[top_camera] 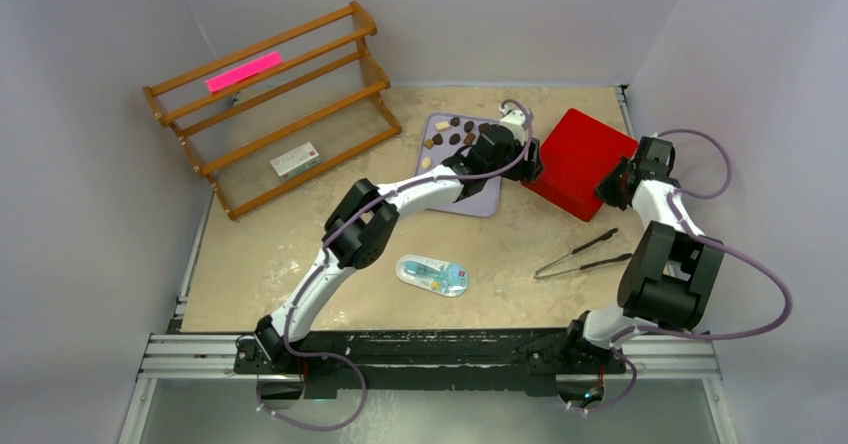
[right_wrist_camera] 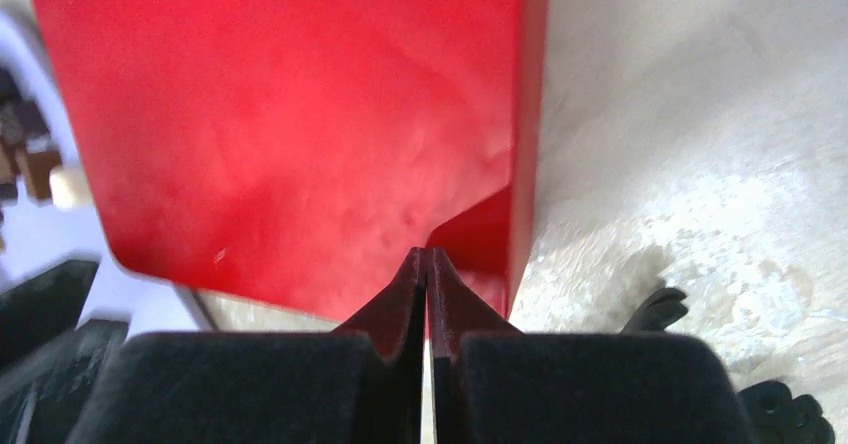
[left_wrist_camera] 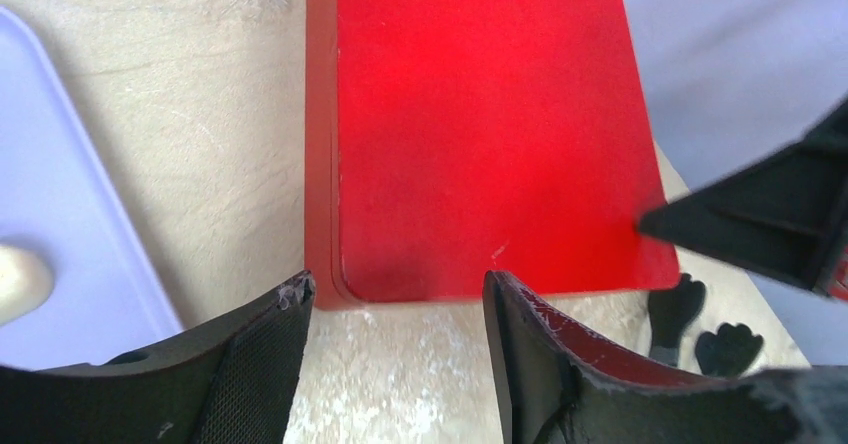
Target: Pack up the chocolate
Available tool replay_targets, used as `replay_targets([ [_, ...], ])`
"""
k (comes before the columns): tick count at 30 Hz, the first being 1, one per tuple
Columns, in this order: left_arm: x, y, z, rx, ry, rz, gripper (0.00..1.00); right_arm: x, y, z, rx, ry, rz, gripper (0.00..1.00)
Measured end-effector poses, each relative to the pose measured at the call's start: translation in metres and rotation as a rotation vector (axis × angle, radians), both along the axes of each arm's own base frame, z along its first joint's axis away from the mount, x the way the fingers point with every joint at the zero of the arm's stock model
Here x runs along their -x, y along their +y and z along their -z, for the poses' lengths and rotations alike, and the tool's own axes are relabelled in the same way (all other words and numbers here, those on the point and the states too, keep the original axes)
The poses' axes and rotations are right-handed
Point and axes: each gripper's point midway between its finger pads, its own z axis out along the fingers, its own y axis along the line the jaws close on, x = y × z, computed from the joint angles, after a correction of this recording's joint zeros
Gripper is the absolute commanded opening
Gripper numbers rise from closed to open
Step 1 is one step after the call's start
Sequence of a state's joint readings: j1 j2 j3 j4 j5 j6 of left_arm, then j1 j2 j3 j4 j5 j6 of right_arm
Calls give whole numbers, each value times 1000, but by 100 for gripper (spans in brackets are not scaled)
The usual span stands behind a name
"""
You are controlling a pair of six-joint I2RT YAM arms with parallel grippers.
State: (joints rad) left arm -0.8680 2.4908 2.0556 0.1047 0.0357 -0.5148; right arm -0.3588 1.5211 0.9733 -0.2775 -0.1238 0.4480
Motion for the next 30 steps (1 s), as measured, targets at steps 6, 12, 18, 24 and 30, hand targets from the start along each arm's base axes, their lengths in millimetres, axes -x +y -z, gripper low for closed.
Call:
replay_targets([
  [6,11,31,-44,-14,25,-17,69,-10,-8,-4,46,-30,2,0],
  [12,30,95,-111,-27,63,-72,82,-20,2,-18,44,-77,-47,0],
  [18,66,184,-149,-90,98,-145,89,-72,-8,-61,106,-266,-51,0],
  [24,124,260,-145,-203,98,-168,89,-114,-36,-61,179,-358,29,0],
  [30,170,303,-136,-268,74,-132,89,-154,-70,-37,256,-330,106,0],
])
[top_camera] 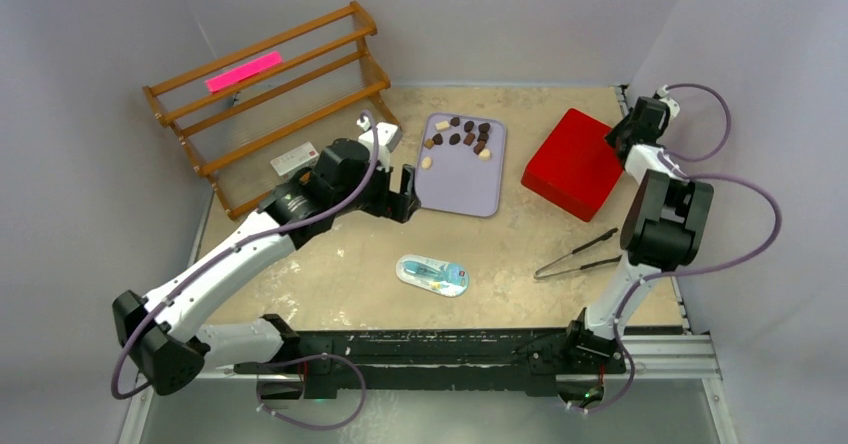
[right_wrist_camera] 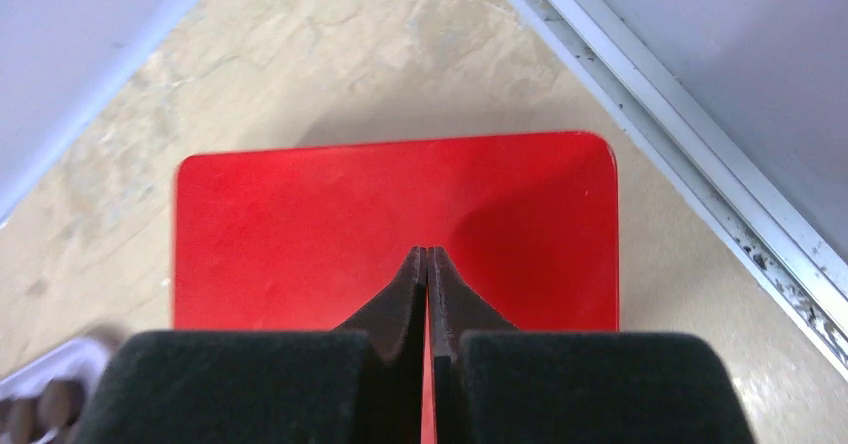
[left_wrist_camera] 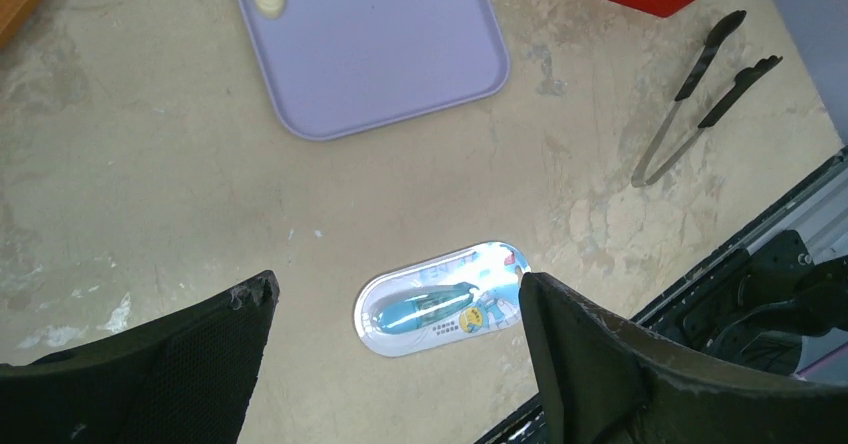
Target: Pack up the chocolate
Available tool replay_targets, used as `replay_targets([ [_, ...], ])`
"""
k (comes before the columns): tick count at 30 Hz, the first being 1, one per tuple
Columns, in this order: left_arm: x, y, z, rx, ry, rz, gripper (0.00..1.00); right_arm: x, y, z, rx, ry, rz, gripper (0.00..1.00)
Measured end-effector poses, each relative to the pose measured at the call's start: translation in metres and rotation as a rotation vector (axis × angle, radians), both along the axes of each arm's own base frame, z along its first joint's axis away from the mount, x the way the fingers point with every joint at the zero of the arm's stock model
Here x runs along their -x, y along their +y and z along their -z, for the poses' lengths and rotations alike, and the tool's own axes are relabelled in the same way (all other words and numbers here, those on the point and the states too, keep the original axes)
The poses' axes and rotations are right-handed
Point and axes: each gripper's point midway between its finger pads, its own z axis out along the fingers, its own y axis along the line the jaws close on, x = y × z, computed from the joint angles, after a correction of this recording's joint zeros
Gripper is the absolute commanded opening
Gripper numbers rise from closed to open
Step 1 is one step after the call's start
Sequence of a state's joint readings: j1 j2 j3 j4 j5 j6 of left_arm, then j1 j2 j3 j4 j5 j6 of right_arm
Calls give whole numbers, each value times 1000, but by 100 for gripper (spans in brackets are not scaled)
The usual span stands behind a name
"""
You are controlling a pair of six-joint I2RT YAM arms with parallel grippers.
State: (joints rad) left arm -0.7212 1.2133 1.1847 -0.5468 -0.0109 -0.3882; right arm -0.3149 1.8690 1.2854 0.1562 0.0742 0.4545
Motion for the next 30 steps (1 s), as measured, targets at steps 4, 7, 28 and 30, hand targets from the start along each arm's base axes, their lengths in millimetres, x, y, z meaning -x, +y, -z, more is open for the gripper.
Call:
replay_targets([
  [4,16,17,8,-26,-14,16,87,-16,-15,30,15,70,35,0],
  [7,23,24,16,-41,-14,20,87,-24,-16,29,30,94,45,0],
  [28,25,45,9,-70,-95,-22,86,-47,113,5,91,99,-198,0],
  [30,24,47,8,-71,-99,-29,86,-30,115,32,66,161,-199,0],
])
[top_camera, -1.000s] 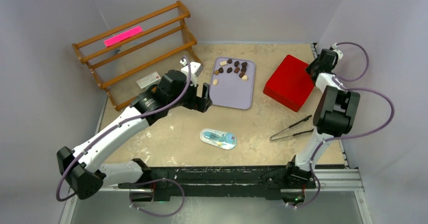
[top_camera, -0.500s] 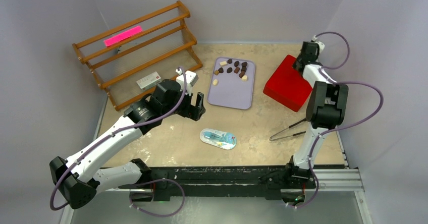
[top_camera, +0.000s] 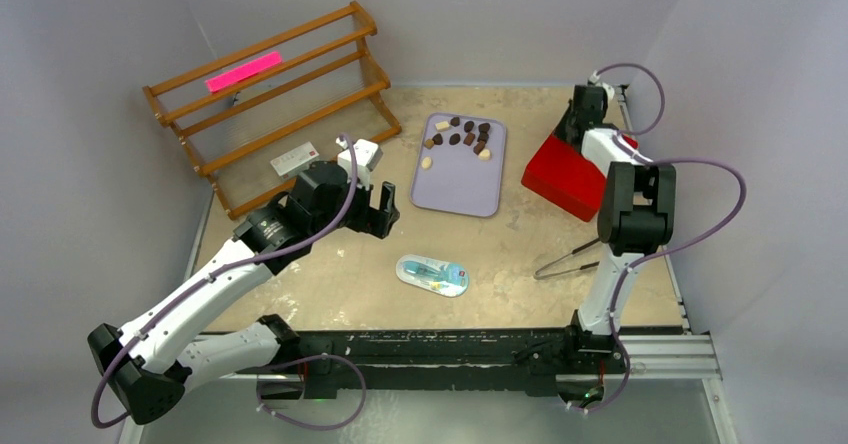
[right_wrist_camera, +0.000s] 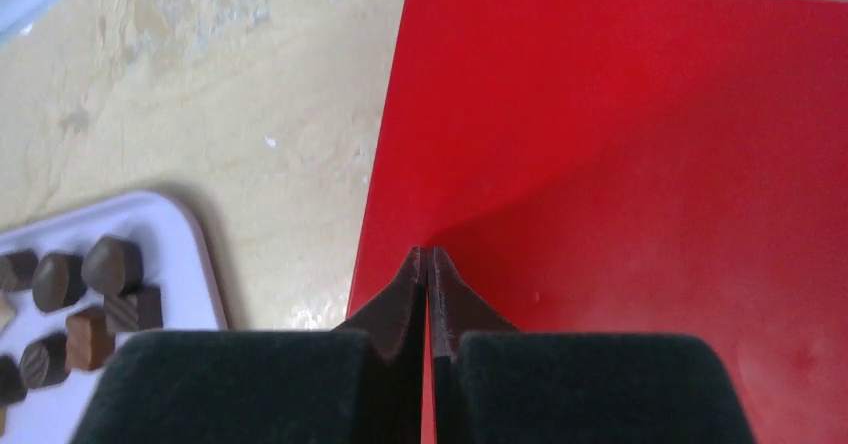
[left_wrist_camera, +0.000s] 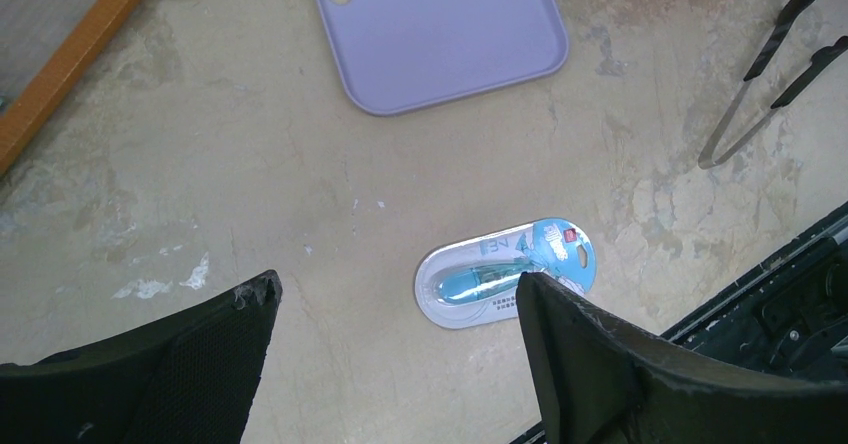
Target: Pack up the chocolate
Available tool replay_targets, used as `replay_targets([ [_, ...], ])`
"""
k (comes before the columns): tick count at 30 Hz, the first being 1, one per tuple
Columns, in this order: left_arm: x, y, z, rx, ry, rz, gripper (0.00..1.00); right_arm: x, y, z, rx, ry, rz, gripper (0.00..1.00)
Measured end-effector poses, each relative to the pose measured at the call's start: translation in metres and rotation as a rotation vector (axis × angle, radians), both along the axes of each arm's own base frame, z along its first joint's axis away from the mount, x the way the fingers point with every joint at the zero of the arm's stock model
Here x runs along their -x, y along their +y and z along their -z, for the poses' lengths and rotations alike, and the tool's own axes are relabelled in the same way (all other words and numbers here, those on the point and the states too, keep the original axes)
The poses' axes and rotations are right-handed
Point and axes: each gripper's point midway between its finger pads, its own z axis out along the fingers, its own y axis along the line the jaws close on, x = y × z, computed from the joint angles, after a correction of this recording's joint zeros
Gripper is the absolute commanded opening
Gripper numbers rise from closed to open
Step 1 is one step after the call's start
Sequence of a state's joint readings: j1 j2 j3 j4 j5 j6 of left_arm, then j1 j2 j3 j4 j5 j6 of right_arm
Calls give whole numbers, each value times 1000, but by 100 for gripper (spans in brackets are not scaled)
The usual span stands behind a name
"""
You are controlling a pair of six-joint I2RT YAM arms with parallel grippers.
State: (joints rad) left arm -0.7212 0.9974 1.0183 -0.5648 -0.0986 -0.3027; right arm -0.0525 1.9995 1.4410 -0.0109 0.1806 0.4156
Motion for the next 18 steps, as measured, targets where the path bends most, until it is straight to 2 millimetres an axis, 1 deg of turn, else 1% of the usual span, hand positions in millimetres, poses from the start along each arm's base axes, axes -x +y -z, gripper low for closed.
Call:
replay_targets([
  [2,0,1,0,-2,-2,-5,86,5,3,-6,-12,-8,-9,0],
  [4,-1,2,0,-4,-4,-9,86,16,6,-4,-24,17,-22,0],
  [7,-2,3,0,-8,-6,-16,86,24,13,-5,-43,32,-55,0],
  [10,-4,6,0,-14,-13,-32,86,39,21,-11,-63,47,-90,0],
  [12,-5,8,0,-19,-19,-45,86,51,29,-23,-73,43,-114,0],
  [15,-7,12,-2,-25,-30,-64,85,63,42,-49,-83,2,-151,0],
  [16,-7,13,-2,-28,-34,-72,85,68,48,-59,-84,-18,-166,2],
  [18,-8,16,-1,-35,-38,-85,85,79,61,-75,-93,-48,-202,12],
])
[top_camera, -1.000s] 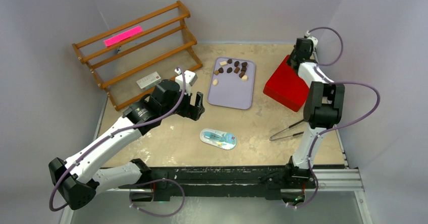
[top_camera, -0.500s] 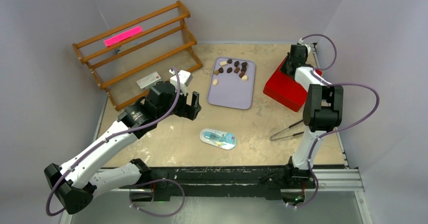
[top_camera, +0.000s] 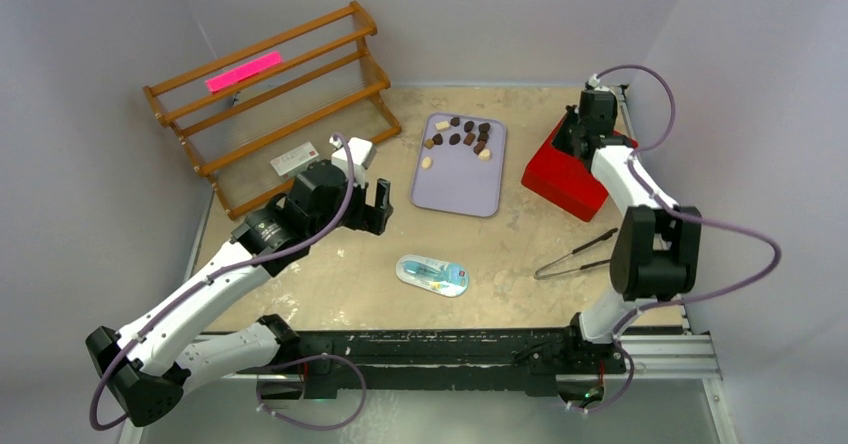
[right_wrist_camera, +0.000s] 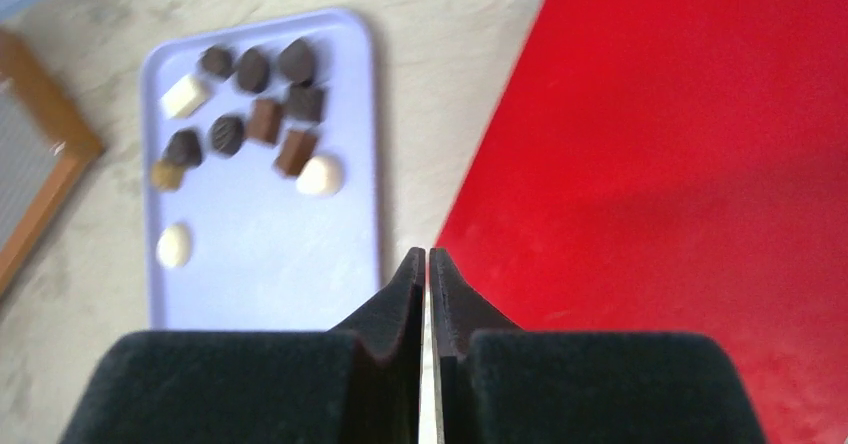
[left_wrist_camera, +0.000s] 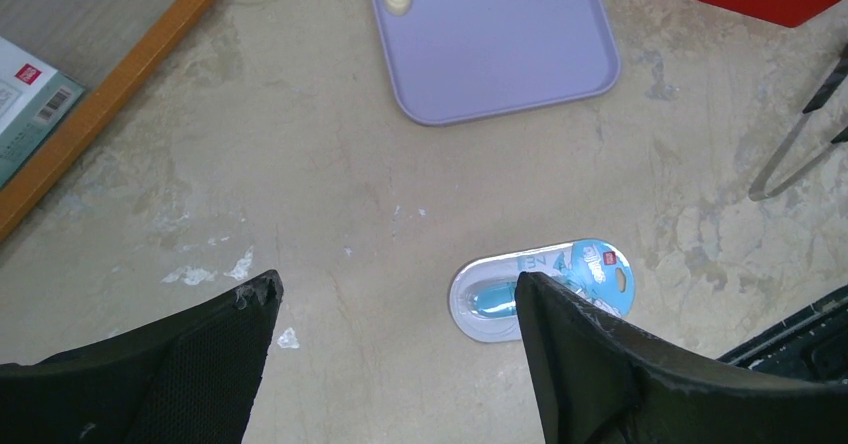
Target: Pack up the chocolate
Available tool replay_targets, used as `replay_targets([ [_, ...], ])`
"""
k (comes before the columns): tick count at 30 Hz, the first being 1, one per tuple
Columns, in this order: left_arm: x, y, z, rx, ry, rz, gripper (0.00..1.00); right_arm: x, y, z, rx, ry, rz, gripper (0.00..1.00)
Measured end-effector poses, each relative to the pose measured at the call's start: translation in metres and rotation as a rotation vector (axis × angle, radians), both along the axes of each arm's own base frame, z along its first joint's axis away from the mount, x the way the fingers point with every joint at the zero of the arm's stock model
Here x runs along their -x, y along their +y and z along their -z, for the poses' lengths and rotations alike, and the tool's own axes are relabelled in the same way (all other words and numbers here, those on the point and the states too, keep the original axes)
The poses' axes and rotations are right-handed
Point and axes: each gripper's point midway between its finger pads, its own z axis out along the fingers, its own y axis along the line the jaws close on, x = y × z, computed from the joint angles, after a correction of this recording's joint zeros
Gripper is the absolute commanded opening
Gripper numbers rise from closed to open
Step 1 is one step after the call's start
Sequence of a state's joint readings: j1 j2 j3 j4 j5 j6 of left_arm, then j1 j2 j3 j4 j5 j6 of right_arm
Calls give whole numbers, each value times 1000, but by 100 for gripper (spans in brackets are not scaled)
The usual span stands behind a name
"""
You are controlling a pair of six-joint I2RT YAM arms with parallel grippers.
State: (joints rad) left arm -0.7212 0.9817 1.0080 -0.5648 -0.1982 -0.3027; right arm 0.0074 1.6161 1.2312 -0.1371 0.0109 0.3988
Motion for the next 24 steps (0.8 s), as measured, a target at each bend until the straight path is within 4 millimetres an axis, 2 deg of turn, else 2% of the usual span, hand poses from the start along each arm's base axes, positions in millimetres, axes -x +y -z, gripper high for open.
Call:
replay_targets([
  [4,-2,7,-1,-11,-17,-33,86,30,36,-23,-17,-35,-99,39],
  [6,-2,12,-4,-8,-32,-50,86,53,54,-32,-13,-50,-159,50],
  [7,-1,14,-6,-6,-41,-60,86,60,62,-35,-18,-52,-182,71],
  [8,-1,17,-9,-1,-50,-69,86,68,69,-39,-18,-58,-209,95],
  [11,1,23,-16,21,-72,-96,87,98,81,-58,-17,-95,-278,99],
  [18,9,34,-39,83,-136,-121,88,155,78,-114,-20,-257,-342,99],
  [21,15,39,-51,123,-166,-124,88,174,82,-130,-38,-319,-390,99],
  [24,25,45,-68,183,-207,-120,89,190,89,-133,-69,-344,-440,99],
])
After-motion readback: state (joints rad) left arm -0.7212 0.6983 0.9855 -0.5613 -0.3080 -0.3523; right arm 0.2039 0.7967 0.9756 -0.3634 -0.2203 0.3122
